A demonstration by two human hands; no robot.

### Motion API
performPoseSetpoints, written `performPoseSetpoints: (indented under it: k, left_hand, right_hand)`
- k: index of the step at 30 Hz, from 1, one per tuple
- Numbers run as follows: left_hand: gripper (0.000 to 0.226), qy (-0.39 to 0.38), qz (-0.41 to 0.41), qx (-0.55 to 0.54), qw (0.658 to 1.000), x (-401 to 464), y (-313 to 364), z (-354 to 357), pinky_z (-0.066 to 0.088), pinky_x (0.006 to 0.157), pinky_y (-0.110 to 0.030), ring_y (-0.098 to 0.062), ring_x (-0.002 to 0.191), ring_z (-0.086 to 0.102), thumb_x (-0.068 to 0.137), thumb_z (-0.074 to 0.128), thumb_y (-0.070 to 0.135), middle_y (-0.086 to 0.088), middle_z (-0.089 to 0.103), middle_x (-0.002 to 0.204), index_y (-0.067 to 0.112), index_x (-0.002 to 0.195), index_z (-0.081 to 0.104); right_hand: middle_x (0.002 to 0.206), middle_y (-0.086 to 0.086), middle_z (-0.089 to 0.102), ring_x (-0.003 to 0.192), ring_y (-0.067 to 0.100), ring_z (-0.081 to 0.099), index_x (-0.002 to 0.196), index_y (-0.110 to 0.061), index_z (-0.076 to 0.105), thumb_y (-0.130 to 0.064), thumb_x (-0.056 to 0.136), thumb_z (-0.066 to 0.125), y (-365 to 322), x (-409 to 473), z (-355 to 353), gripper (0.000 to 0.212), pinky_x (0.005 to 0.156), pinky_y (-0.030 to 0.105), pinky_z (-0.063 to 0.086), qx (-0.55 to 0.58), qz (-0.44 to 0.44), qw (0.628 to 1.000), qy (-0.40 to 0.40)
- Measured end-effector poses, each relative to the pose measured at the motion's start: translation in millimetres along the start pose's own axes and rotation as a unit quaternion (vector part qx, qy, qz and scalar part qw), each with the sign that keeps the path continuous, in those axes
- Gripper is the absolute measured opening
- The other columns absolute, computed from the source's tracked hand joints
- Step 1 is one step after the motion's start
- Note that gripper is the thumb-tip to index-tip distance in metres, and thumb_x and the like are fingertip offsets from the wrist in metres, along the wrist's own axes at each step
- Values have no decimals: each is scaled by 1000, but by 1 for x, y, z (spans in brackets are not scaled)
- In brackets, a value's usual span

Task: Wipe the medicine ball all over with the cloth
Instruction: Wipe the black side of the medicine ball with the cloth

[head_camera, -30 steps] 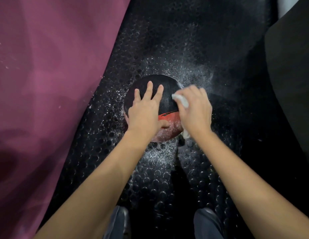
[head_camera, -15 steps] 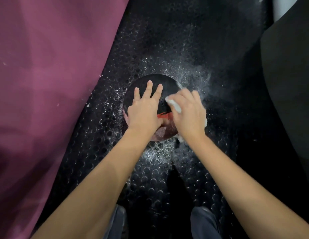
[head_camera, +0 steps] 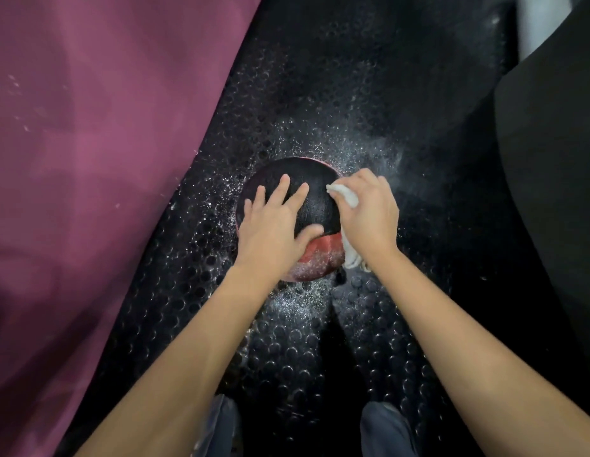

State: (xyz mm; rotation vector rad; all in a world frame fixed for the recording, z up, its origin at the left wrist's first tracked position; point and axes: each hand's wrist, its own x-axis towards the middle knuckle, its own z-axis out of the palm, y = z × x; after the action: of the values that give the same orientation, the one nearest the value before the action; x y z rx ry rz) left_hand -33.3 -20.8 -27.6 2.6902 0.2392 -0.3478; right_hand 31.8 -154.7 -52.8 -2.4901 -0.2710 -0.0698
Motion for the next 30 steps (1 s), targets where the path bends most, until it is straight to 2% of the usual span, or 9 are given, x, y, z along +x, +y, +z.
performPoseSetpoints:
  k: [2,4,8,12,16,19,23,28,30]
  left_hand:
    - [56,86,-5,-93,992,4,-3,3,17,119,-46,-27,148,15,102,41,42,-2,27,158,21,152,29]
    - [50,136,-18,-130,982,16,-7,11,14,120,-45,-24,148,15,105,34,36,-1,31,157,18,151,31]
    - [53,188,-24,-108,976,28,-4,40,11,120,-46,-23,147,20,101,22,42,3,34,156,22,147,40]
    - [51,271,-25,-102,957,23,-7,58,20,117,-46,-23,142,34,98,27,39,4,47,147,22,138,53]
    - [49,271,2,-83,959,17,-5,64,17,117,-45,-24,141,34,98,29,37,2,48,147,22,137,54]
    - [49,280,-2,-88,956,19,-4,65,18,116,-44,-24,141,35,98,29,36,2,49,146,22,136,56]
    - [49,286,-12,-93,954,21,-8,61,20,116,-46,-24,140,35,98,28,34,2,49,146,21,136,55]
    - [47,297,16,-71,952,15,0,70,23,114,-48,-27,138,39,98,30,31,-1,51,144,19,134,57]
    - [47,299,5,-75,951,19,-3,67,24,114,-48,-27,138,39,98,30,31,0,52,143,19,134,58]
  right_hand:
    - [93,-6,57,86,14,42,95,-21,72,-25,92,61,1,-3,0,13,67,27,31,10,-7,1000,3]
    - [92,-7,55,88,16,44,95,-20,72,-25,91,62,3,-8,1,12,70,24,32,23,-10,1000,1]
    - [99,-2,57,93,16,45,99,-16,70,-34,88,64,6,-24,1,22,78,23,35,32,-36,999,-13]
    - [104,1,57,95,18,43,104,-12,69,-13,88,62,10,-44,1,17,76,25,37,19,-71,997,-22]
    - [102,2,58,95,21,44,95,-16,71,-5,89,56,17,-12,-3,20,76,24,32,6,-35,999,-20]
    - [104,0,58,98,21,45,100,-15,71,-5,91,53,15,1,-3,22,76,20,28,-3,0,999,-39]
    - [98,0,60,92,18,45,98,-14,71,-4,89,58,10,-35,-8,19,74,26,35,14,-53,998,-32]
    - [101,0,61,95,23,54,97,-17,72,-8,90,56,29,8,-3,21,76,25,35,8,32,999,-38]
    - [100,1,62,93,24,53,98,-15,72,-7,90,56,23,-6,-2,20,75,26,34,7,19,999,-26]
